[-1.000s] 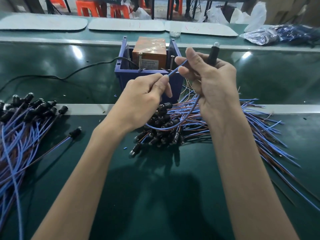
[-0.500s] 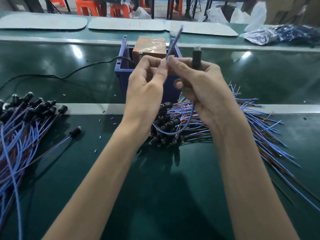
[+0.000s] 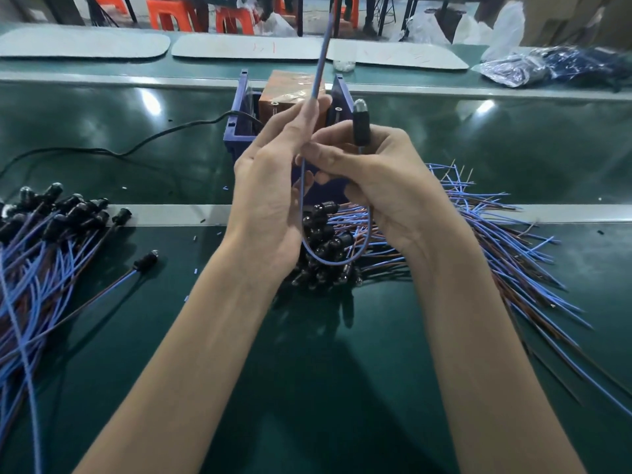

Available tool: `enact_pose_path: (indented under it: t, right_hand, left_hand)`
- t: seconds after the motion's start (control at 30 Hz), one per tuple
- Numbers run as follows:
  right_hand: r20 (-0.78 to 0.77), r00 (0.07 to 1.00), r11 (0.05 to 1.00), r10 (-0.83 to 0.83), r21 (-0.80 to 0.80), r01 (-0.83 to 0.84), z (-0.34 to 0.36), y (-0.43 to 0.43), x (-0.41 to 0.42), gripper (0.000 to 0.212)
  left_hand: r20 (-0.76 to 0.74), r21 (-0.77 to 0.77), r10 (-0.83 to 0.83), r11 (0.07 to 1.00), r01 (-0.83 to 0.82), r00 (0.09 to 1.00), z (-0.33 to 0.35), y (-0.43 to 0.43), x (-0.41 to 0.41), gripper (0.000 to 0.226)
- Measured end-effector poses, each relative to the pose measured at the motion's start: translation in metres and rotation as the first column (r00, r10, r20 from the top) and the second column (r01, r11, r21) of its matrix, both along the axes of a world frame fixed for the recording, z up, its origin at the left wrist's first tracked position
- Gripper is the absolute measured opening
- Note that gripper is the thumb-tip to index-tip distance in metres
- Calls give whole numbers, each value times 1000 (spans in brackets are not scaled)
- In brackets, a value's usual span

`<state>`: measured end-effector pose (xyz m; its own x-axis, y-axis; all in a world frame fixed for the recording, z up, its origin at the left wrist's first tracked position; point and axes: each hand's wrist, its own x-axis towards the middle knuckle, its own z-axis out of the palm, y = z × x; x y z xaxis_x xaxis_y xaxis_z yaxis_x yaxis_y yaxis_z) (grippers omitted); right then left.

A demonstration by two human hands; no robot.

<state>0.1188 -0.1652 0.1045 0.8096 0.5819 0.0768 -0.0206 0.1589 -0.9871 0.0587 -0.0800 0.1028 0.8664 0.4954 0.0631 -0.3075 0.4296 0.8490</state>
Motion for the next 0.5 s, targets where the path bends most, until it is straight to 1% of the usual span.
enact_pose_path:
  t: [0.07, 0.1, 0.2, 0.3, 0.37, 0.43, 0.5]
  right_hand:
    - [-11, 1000, 1000, -15, 8, 15, 1, 0, -1, 9]
    - [-14, 999, 1000, -31, 3, 31, 2, 0, 0, 11]
    - [0, 995, 995, -101, -25, 101, 1, 0, 3, 13]
    - [40, 982, 982, -183, -38, 184, -2, 0, 7, 14]
    - [18, 978, 978, -209, 0, 209, -2, 0, 8, 14]
    - [-28, 970, 969, -242, 39, 243, -2, 1, 9, 13]
    - [-31, 951, 950, -308, 38, 309, -3, 1, 12, 11]
  left_hand:
    - [-23, -37, 52, 998, -53, 998, -1, 4, 2, 12]
    - [-60, -23, 95, 995, -96, 994, -1, 6, 3, 11]
    - [-155, 97, 250, 967, -238, 956, -4, 15, 4, 11]
    - [-157, 210, 360, 922, -325, 920, -7, 26, 4, 18]
    - [-155, 264, 403, 897, -355, 902, -7, 34, 3, 20]
    - [-150, 298, 439, 874, -383, 886, -8, 40, 4, 22]
    - [-139, 303, 456, 865, -400, 879, -9, 44, 6, 28]
